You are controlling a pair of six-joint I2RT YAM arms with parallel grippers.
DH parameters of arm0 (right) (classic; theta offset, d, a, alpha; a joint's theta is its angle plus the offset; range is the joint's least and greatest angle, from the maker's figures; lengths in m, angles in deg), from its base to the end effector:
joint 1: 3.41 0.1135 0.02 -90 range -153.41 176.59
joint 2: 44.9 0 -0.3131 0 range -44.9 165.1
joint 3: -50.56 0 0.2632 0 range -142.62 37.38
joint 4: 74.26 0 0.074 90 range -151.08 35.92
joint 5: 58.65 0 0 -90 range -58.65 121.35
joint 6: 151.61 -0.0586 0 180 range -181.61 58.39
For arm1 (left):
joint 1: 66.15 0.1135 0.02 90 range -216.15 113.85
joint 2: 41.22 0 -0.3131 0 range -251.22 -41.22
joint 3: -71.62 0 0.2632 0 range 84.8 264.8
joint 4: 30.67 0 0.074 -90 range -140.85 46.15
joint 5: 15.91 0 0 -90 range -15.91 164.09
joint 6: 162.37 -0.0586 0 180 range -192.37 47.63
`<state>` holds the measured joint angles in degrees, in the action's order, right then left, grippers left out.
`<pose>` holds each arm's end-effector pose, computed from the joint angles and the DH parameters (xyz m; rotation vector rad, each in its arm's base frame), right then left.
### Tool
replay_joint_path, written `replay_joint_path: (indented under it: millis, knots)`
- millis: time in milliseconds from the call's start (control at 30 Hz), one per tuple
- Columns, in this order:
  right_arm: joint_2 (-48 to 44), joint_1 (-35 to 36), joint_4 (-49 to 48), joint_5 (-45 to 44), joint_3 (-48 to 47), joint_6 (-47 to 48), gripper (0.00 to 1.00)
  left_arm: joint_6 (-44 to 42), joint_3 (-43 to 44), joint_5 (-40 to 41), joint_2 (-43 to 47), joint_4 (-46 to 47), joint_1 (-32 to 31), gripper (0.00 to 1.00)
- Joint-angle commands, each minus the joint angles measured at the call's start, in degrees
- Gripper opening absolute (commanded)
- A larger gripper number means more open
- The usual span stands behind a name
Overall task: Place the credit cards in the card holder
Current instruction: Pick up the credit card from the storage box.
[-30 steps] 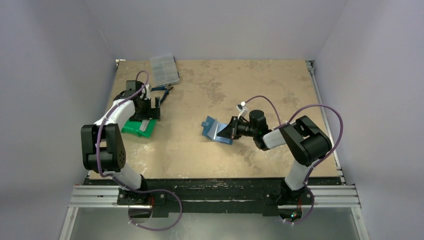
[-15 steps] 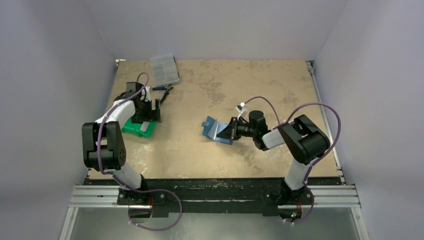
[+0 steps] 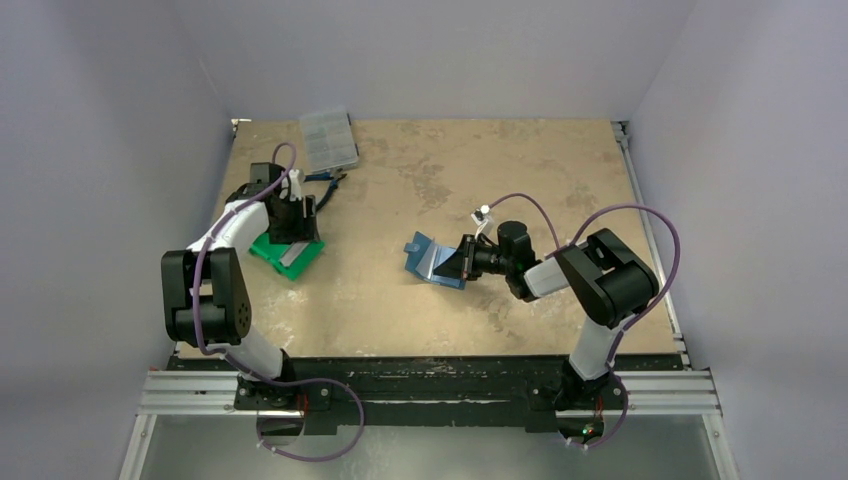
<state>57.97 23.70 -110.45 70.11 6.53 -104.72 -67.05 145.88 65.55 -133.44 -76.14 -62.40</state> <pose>0.2827 0.1859 0.1474 -0.1967 2.1651 1.4202 0.3414 0.0137 0.2272 -0.1644 2.6681 -0.2082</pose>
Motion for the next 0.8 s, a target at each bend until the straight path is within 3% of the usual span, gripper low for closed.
replay_joint_path:
  millis: [0, 267, 400, 767]
  knots:
    - [0.84, 0.32, -2.74, 1.27, -0.8, -0.3, 0.02, 0.31, 0.14, -2.24, 2.09, 0.4, 0.38, 0.6]
    - [1.27, 0.39, -2.8, 1.4, -1.01, -0.38, 0.02, 0.15, 0.35, -3.34, 1.82, 0.22, 0.57, 0.44]
    - [1.45, 0.39, -3.0, 1.49, -0.97, -0.51, 0.02, 0.09, 0.53, -3.81, 2.2, 0.01, 0.73, 0.41]
    - [1.81, 0.48, -3.07, 1.58, -1.22, -0.62, 0.02, 0.14, 0.89, -7.5, 1.92, -0.39, 1.18, 0.47]
